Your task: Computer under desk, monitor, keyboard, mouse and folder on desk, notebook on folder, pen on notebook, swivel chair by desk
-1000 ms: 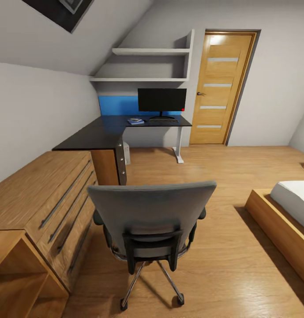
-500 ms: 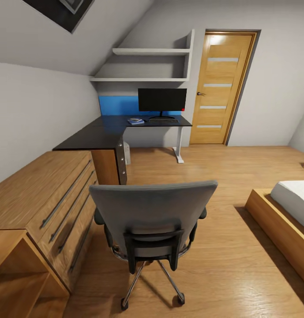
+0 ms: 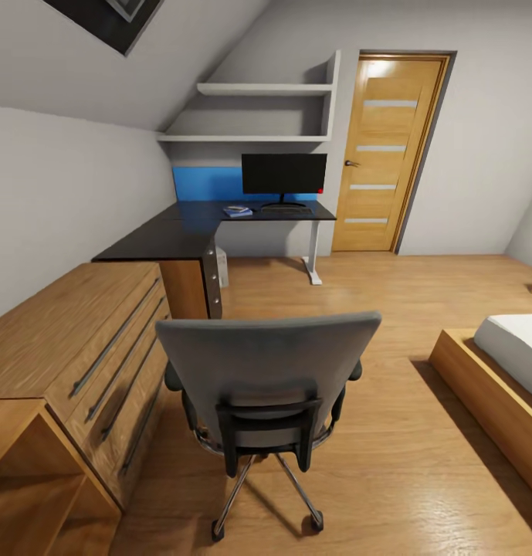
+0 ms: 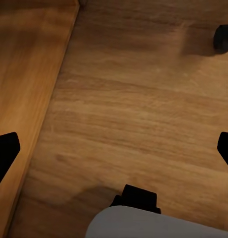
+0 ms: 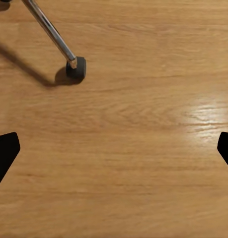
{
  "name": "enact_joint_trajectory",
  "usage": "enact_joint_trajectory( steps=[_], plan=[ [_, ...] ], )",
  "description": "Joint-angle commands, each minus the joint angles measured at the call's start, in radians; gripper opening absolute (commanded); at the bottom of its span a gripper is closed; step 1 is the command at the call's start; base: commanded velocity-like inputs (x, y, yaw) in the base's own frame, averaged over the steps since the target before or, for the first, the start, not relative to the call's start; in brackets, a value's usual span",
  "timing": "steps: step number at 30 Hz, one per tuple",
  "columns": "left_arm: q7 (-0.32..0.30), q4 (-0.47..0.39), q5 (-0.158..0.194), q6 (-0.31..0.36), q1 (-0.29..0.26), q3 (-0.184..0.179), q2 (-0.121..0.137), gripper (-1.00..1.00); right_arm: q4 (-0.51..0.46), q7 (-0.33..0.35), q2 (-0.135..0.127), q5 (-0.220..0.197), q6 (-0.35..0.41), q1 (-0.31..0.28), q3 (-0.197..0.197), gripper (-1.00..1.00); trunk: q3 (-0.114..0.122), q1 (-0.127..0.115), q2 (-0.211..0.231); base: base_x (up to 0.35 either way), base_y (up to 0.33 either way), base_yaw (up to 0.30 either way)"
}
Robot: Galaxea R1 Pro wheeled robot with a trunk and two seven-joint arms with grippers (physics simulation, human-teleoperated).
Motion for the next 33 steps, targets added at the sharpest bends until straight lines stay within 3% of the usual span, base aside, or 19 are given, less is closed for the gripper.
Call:
enact_joint_trajectory(
  steps=[1, 33],
  plan=[
    [0.006, 0.0, 0.006, -0.003, -0.001, -0.009, 0.0, 1.0, 0.002, -0.005, 0.0, -0.005, -0.003, -0.001, 0.009, 1.0, -0.004, 0.004, -0.008, 0.0, 0.0, 0.0],
    [0.009, -0.004, 0.007, -0.001, -0.001, -0.008, -0.001, 1.0, 0.002, -0.005, 0.001, -0.003, -0.004, -0.001, 0.01, 1.0, -0.104, 0.126, -0.232, -0.021, 0.0, 0.0]
  ],
)
